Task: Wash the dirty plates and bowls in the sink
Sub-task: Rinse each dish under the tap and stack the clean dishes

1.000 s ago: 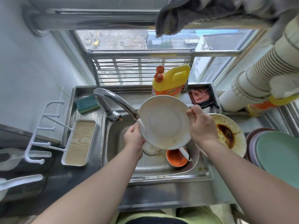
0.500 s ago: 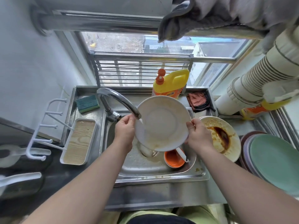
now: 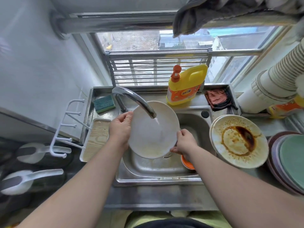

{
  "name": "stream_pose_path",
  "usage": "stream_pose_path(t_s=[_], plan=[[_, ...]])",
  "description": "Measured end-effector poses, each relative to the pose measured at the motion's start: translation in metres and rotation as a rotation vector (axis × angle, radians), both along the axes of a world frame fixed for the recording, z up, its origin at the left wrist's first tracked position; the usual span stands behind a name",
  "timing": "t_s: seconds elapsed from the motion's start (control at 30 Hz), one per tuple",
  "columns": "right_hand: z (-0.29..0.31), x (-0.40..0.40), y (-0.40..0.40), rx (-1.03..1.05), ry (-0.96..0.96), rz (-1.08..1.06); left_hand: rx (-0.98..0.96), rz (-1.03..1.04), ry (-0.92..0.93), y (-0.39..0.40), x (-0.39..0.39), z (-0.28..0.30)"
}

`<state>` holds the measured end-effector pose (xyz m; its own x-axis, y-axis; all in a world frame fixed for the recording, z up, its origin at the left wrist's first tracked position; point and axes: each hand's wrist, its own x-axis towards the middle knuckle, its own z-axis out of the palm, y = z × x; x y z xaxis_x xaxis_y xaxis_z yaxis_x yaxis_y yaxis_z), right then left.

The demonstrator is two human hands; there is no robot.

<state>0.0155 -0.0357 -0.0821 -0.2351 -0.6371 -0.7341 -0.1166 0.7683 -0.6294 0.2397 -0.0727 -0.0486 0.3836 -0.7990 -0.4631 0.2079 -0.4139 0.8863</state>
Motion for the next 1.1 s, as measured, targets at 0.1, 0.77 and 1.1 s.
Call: stream_pose_path(t_s=[0.1,0.77,1.1], plan=[[-0.014,0.016,-0.005,0.006,-0.048,-0.019,0.0,0.039,0.012,0.002,0.006,0.004],[-0.046,-0.012,0.001,0.079,0.125,0.171,0.26,-0.201,-0.323,0.032,0.019,-0.05],[-0.022,-0.051,-0.005,0.003,0.22,0.073,0.336,-0.336,-0.325,0.039,-0.015,-0.059]])
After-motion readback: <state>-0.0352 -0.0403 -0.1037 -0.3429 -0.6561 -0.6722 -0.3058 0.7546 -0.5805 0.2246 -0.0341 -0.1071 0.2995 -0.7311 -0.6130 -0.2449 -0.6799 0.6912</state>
